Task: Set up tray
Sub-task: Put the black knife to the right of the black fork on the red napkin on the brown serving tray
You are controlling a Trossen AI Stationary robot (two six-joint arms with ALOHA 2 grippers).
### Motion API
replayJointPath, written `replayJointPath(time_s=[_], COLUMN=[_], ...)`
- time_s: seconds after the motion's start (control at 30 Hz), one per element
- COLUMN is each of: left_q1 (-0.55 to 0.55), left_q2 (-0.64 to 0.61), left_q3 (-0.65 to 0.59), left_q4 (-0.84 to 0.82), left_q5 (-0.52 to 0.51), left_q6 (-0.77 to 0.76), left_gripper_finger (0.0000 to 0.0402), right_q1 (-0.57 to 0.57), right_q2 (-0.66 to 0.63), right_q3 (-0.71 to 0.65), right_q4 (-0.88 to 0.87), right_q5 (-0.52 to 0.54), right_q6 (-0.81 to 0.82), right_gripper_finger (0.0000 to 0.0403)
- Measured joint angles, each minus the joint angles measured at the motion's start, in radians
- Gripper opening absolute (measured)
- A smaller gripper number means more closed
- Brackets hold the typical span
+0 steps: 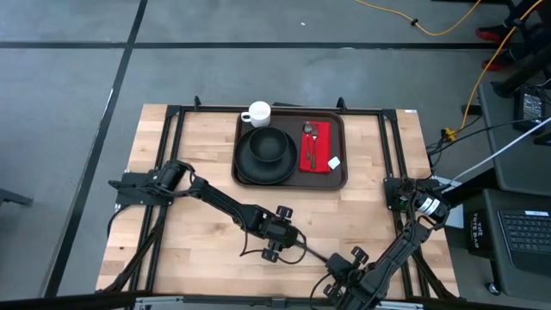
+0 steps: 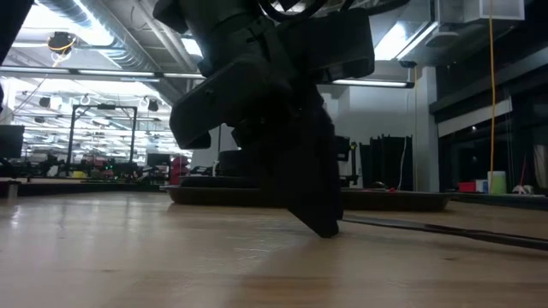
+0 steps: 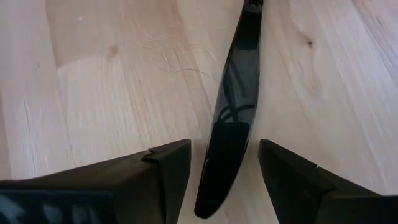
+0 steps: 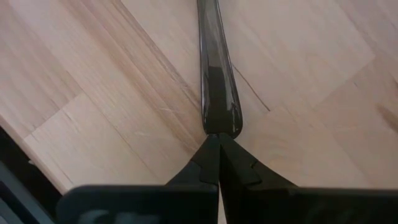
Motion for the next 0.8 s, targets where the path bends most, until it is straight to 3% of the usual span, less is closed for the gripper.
replayJointPath(time_s=[0.17,0.53,0.8], left_q1=[0.0,0.02,0.018], left_q2=[0.001,0.002,0.002], left_q3=[0.0,-0.001,-0.001], left_q4=[-0.004,-0.013,-0.014], left_q5=[0.002,0.086,0.079], left_q6=[0.019,0.02,0.048], left_gripper_finger=[0.0164,0.0072,0.0065], right_q1=[0.0,0.0,0.0], right_q2=[0.0,0.0,0.0], right_q3=[0.0,0.0,0.0], right_q4=[0.0,-0.001,-0.003], right_q5=[0.0,0.0,0.0], right_q6=[0.0,0.0,0.0], right_gripper_finger=[0.0,0.0,0.0])
